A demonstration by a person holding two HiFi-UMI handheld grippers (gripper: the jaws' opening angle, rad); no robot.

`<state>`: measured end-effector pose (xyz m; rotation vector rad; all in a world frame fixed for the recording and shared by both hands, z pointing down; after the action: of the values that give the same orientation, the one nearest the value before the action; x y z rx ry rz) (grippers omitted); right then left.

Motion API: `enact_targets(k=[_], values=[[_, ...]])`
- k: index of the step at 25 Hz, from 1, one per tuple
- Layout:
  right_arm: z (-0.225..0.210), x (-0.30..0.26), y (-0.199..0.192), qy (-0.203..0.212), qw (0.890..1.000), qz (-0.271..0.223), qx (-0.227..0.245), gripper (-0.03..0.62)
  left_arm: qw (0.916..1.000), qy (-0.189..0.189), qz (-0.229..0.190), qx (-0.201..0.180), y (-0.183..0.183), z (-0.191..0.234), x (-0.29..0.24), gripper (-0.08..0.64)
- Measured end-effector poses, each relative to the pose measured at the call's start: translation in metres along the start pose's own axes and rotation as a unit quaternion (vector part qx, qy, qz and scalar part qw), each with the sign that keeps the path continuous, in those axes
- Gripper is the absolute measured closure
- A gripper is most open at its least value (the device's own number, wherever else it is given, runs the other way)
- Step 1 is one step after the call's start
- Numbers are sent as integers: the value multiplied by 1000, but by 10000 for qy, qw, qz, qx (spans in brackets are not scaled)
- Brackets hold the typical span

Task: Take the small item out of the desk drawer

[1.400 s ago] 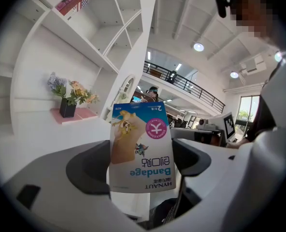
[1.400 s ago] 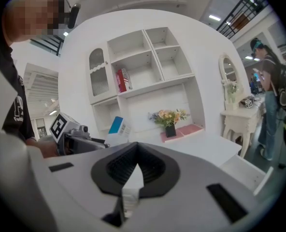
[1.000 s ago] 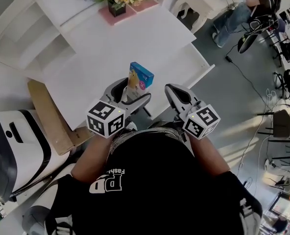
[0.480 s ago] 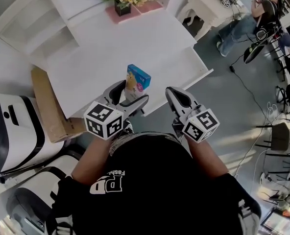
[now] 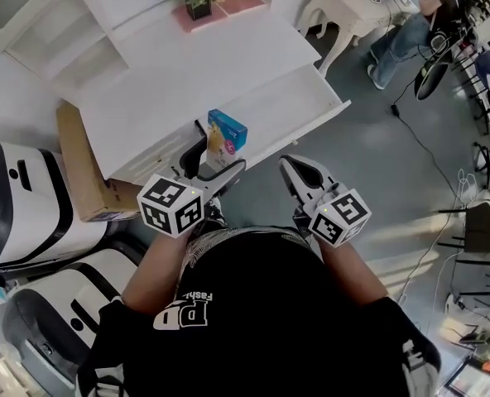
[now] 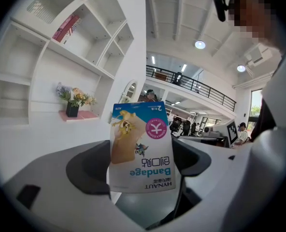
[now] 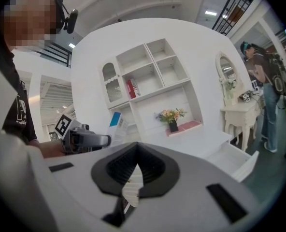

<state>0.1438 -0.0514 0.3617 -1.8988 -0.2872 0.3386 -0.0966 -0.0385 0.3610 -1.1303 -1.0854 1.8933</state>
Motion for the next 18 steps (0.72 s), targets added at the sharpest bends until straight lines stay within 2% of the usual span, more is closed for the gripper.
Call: enact_targets(k=[11,18], values=[[30,54,-29,285,9996,-34,-40,584,9994,322,-98,-12,-35,-64,40,152],[42,63,-29,321,9994,-62,-146,584,9989,452,-119,-25,-35,-72,56,152]])
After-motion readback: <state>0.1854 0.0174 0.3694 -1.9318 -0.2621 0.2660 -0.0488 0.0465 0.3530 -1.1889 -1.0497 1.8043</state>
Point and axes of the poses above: the fingertips, and each gripper's own axes: x backward along the fingers, z to its left, y out of its top, the point moved 9 cm from there along x, backward along the fingers, and after that the axes turned 14 degrees about y, right-handed, at the moved point
